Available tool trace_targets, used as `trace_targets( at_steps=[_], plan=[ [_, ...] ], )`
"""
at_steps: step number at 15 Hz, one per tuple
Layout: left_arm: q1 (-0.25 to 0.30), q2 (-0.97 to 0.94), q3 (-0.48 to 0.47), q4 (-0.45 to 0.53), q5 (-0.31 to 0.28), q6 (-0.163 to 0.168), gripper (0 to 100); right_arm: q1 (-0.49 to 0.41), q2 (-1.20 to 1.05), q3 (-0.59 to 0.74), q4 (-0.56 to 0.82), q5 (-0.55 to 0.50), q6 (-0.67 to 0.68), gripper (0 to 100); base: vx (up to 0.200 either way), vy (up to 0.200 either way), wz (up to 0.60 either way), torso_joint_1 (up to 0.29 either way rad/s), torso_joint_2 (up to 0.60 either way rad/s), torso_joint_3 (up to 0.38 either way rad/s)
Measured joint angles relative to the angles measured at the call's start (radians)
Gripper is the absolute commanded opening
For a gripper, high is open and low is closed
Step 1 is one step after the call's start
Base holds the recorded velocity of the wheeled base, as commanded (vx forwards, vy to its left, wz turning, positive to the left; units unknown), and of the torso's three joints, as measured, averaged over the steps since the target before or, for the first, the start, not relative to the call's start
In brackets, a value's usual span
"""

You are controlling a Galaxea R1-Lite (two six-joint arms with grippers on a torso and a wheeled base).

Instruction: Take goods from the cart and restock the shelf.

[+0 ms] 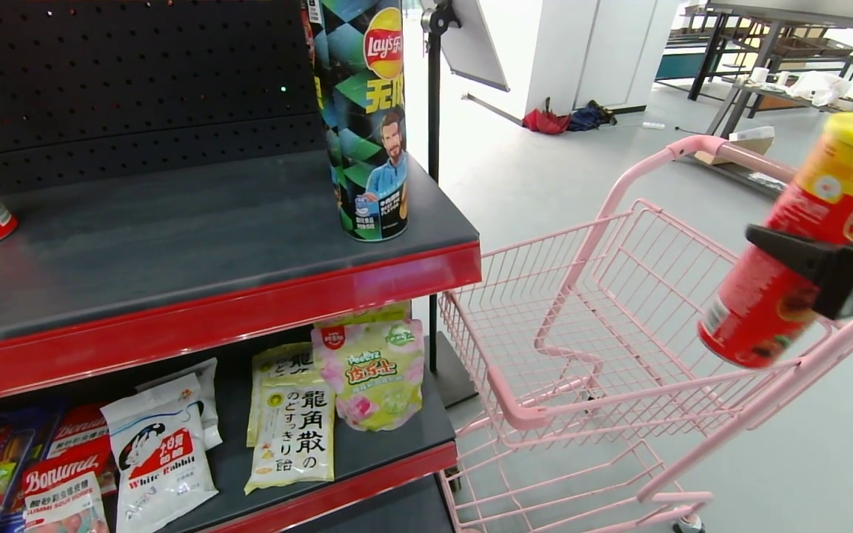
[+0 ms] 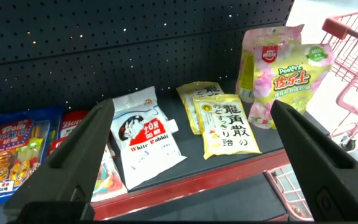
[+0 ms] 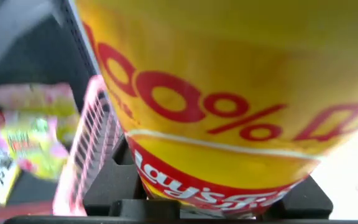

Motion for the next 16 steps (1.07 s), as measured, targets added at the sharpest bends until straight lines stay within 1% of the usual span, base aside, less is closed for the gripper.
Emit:
trace_targets(
  at_steps=[1, 2, 4, 5, 6, 9, 16],
  plan=[
    [0.0, 0.0, 0.0, 0.0, 0.0, 0.0, 100, -0.007, -0.101, 0.058, 0.058, -0.003, -0.001, 0, 0.0, 0.0, 0.0, 0.0, 0.0, 0.0],
    [0.0, 0.0, 0.0, 0.0, 0.0, 0.0, 100, -0.016, -0.21, 0.105, 0.151, -0.004, 0.006, 0, 0.0, 0.0, 0.0, 0.0, 0.0, 0.0],
    [0.0, 0.0, 0.0, 0.001, 0.0, 0.0, 100, -0.031, -0.402, 0.158, 0.372, -0.009, 0.027, 0, 0.0, 0.0, 0.0, 0.0, 0.0, 0.0],
    [0.0, 0.0, 0.0, 0.001, 0.0, -0.001, 100, -0.039, -0.484, 0.177, 0.46, -0.015, 0.036, 0, 0.0, 0.0, 0.0, 0.0, 0.0, 0.0],
    [0.0, 0.0, 0.0, 0.001, 0.0, -0.001, 100, -0.044, -0.541, 0.193, 0.492, -0.018, 0.035, 0, 0.0, 0.0, 0.0, 0.0, 0.0, 0.0],
    [0.0, 0.0, 0.0, 0.001, 0.0, -0.001, 100, -0.055, -0.632, 0.212, 0.495, -0.02, 0.007, 0, 0.0, 0.0, 0.0, 0.0, 0.0, 0.0],
    [0.0, 0.0, 0.0, 0.001, 0.0, -0.001, 100, -0.072, -0.703, 0.254, 0.519, -0.02, 0.003, 0, 0.0, 0.0, 0.0, 0.004, -0.01, -0.007]
  ],
)
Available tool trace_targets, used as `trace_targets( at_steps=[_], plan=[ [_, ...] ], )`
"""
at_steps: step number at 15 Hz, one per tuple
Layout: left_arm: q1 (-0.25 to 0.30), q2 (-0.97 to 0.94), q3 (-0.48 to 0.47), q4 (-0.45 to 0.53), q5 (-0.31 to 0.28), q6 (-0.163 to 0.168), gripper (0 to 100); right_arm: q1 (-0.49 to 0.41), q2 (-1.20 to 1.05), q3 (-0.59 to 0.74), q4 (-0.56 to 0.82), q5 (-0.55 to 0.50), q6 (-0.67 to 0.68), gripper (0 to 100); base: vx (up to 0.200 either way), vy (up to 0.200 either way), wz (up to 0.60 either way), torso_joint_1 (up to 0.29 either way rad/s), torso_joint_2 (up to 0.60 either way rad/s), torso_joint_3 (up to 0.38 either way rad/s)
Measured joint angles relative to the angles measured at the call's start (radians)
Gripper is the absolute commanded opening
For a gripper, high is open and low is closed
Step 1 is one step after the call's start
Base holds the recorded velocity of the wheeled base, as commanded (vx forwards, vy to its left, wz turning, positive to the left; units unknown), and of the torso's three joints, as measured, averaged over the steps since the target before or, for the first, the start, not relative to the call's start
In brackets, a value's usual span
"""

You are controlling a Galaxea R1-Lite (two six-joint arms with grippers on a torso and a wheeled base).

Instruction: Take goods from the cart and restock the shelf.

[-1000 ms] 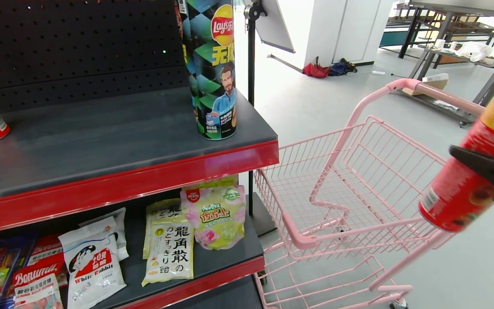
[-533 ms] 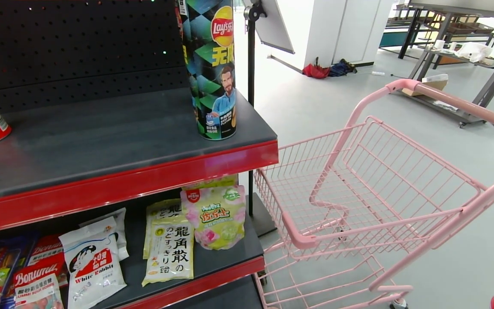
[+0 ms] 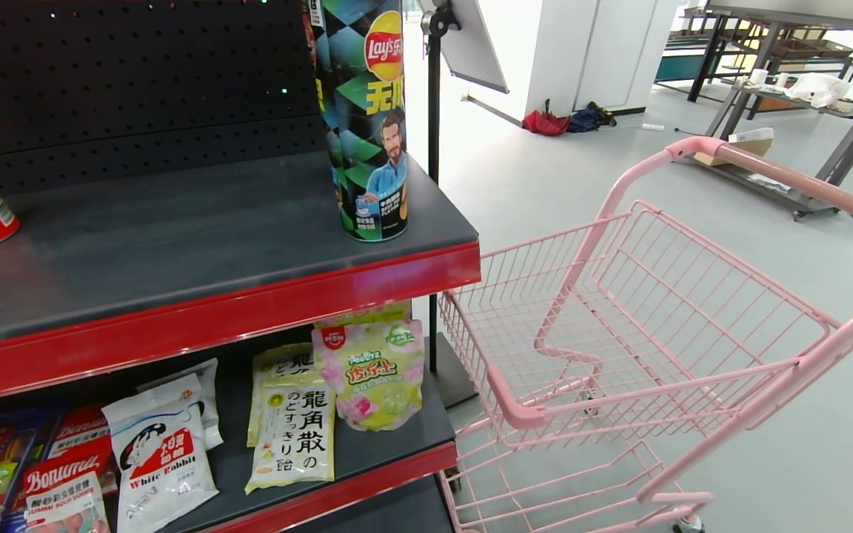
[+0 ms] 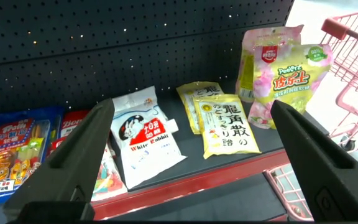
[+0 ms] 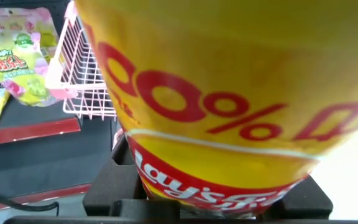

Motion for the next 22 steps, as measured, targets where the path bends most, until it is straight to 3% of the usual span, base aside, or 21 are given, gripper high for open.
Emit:
trace_targets(
  at_steps=[22],
  plan=[
    [0.0, 0.0, 0.0, 0.0, 0.001, -0.003, 100, 0.004, 0.043, 0.024, -0.009, 0.014, 0.001, 0, 0.0, 0.0, 0.0, 0.173, -0.47, -0.303]
  ],
)
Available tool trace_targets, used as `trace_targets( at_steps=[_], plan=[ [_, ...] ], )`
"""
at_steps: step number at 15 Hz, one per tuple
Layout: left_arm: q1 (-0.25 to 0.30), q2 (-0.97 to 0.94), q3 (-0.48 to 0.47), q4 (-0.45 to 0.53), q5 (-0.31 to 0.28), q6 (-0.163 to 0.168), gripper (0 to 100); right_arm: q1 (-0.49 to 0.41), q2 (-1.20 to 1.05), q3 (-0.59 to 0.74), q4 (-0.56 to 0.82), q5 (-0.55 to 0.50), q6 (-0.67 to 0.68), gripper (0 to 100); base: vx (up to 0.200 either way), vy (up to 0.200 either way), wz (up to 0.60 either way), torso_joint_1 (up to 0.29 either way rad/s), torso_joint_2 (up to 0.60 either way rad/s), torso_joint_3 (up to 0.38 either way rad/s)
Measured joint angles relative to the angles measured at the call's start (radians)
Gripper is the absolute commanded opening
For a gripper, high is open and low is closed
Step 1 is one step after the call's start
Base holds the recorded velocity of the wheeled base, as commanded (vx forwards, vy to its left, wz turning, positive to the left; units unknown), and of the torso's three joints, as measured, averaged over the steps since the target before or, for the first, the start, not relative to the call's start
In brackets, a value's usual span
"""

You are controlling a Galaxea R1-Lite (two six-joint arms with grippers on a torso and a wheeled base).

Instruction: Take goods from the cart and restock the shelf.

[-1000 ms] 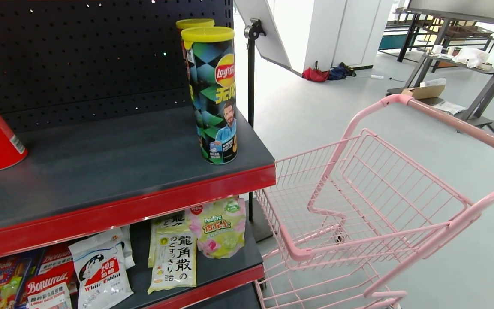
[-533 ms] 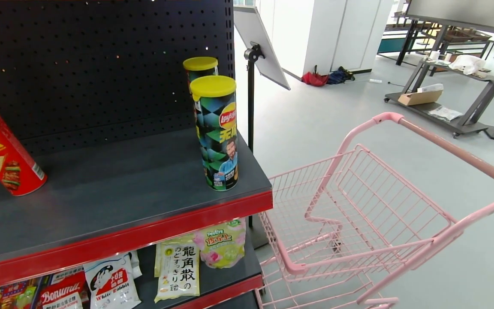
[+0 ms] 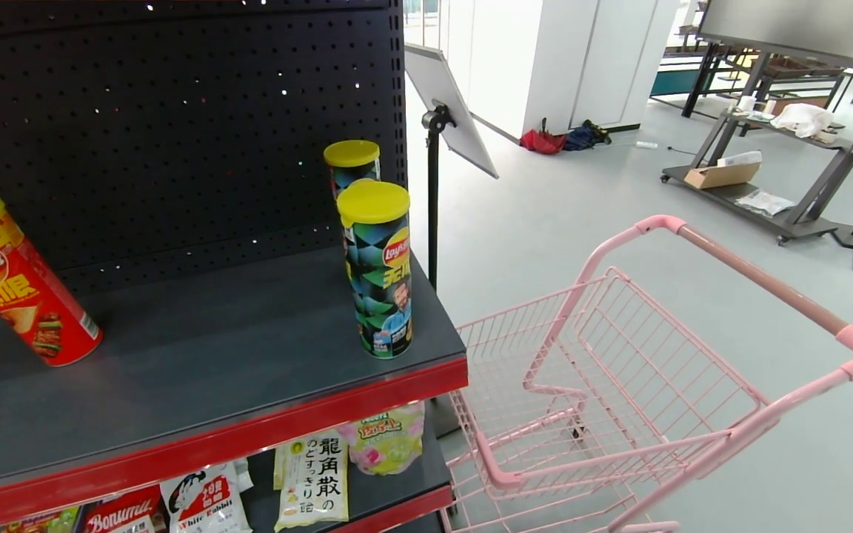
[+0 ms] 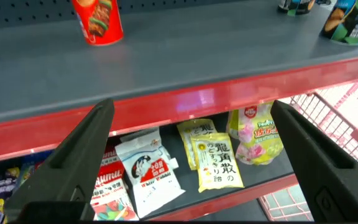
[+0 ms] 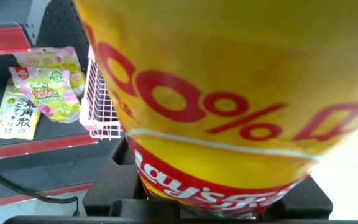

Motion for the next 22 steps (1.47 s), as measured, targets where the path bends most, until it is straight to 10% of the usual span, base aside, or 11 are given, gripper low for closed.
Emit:
trace_targets(
  at_steps=[22],
  plan=[
    [0.0, 0.0, 0.0, 0.0, -0.002, 0.0, 100, 0.005, -0.138, 0.095, 0.003, 0.078, 0.0, 0, 0.0, 0.027, 0.22, 0.029, -0.06, -0.034]
  ],
)
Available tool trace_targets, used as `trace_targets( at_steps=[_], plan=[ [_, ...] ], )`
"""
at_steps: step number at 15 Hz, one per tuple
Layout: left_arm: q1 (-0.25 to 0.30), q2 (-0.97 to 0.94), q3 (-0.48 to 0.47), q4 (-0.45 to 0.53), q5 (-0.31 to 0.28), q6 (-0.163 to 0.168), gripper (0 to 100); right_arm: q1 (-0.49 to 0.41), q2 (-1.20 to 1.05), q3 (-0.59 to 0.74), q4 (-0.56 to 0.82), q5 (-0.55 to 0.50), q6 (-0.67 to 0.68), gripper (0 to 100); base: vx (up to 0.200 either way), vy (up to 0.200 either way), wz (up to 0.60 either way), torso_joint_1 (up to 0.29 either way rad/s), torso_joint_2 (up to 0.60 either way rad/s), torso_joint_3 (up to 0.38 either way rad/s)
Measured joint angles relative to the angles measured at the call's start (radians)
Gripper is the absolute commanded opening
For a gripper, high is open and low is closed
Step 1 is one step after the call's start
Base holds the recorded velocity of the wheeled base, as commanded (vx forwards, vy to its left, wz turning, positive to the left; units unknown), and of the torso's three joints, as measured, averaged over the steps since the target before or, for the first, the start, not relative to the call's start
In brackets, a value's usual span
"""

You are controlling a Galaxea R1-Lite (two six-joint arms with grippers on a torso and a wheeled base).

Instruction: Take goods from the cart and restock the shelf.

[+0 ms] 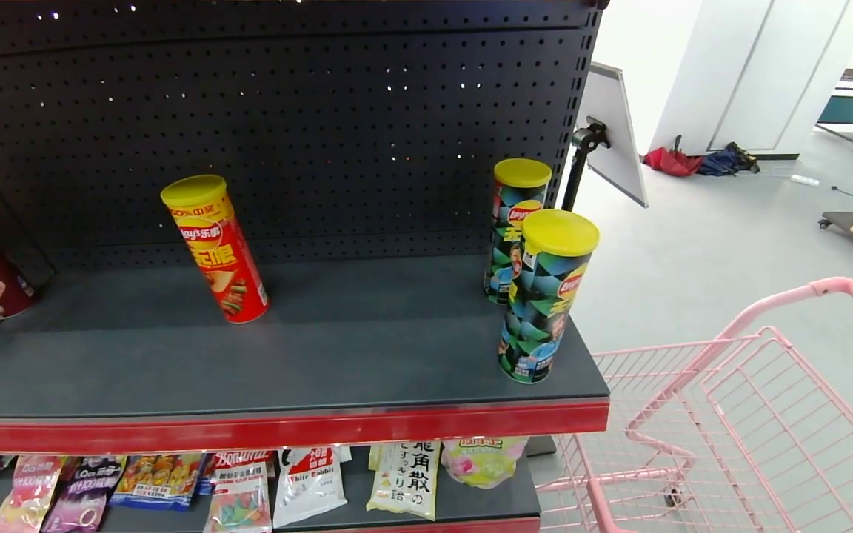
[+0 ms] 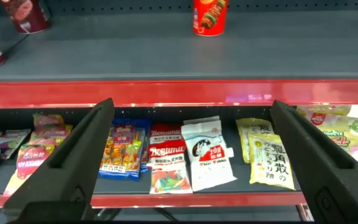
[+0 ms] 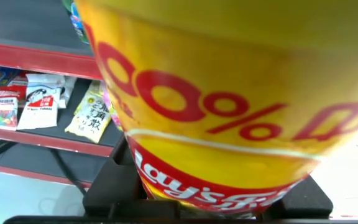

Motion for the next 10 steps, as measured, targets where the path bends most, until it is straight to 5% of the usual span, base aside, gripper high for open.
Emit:
trace_targets(
  at_steps=[10],
  plan=[
    [0.0, 0.0, 0.0, 0.0, 0.0, 0.0, 100, 0.001, -0.141, 0.079, 0.002, 0.007, -0.009, 0, 0.0, 0.2, 0.0, 0.002, 0.0, 0.003]
  ],
)
